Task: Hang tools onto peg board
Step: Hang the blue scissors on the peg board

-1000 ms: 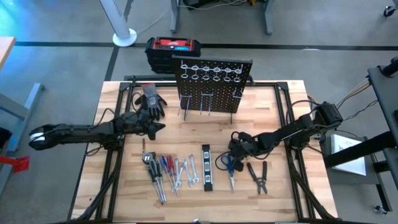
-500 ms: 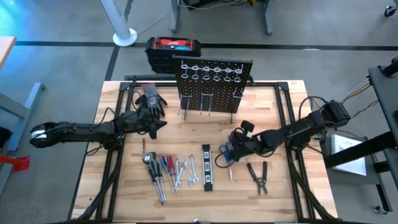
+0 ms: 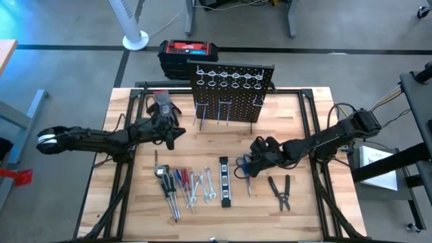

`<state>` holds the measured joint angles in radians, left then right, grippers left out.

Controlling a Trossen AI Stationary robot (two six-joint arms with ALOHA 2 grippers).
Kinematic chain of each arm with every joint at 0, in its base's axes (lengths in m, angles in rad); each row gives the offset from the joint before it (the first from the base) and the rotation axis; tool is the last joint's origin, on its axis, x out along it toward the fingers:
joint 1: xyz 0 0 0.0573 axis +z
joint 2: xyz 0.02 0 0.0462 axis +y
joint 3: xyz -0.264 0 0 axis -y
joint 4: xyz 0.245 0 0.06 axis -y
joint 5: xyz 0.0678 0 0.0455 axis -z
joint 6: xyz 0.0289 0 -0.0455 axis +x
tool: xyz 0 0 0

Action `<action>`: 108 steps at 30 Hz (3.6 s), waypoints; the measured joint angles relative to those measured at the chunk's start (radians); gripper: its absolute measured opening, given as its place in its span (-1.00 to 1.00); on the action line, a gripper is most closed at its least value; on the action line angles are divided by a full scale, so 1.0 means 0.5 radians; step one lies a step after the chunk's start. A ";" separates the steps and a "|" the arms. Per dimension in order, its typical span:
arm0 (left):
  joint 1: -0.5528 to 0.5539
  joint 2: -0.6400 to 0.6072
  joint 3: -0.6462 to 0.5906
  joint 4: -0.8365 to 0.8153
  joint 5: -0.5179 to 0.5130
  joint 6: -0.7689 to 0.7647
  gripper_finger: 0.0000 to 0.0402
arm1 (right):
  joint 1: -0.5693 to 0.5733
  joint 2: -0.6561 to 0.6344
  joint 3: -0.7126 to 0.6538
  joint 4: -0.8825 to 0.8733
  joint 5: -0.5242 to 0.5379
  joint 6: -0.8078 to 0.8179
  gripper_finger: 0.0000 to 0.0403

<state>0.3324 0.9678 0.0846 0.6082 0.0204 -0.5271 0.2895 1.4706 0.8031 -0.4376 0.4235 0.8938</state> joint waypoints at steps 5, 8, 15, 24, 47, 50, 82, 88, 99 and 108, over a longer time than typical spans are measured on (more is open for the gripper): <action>0.000 0.196 0.001 -0.005 -0.080 0.006 -0.75 | -0.003 0.201 -0.017 -0.044 -0.214 0.405 -0.16; 0.000 0.310 0.001 -0.001 -0.079 0.006 -0.75 | -0.003 0.333 -0.016 -0.051 -0.318 0.533 -0.04; 0.000 0.532 0.001 0.127 -0.079 0.006 -0.75 | -0.009 0.483 0.065 -0.037 -0.209 0.573 -0.06; 0.000 0.718 0.001 0.425 -0.062 0.006 -0.75 | -0.134 0.393 0.067 -0.096 -0.112 0.411 -0.20; 0.000 0.834 0.001 0.482 -0.073 0.148 -0.75 | -0.307 0.577 0.103 -0.236 -0.194 0.371 -0.92; 0.000 0.831 0.016 0.488 -0.071 0.140 -0.75 | -0.299 0.520 0.103 -0.266 -0.175 0.339 -0.95; -0.816 0.993 0.428 1.029 -0.394 0.302 -0.45 | 0.213 0.626 0.971 -0.101 2.117 -0.218 -1.00; -0.939 1.345 0.768 1.038 -0.425 0.386 -0.31 | 0.211 0.640 0.971 -0.044 2.146 -0.218 -1.00; -0.946 1.792 1.174 1.085 -0.601 0.434 -0.15 | 0.285 0.639 0.999 -0.021 2.146 -0.275 -1.00; -0.947 1.851 1.383 0.963 -0.397 0.617 -0.15 | 0.287 0.635 0.995 -0.006 2.135 -0.301 -1.00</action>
<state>-0.1411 1.8935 0.7761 1.0897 -0.1782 -0.2186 0.4328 1.7882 1.3006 -0.4405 1.4912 0.7433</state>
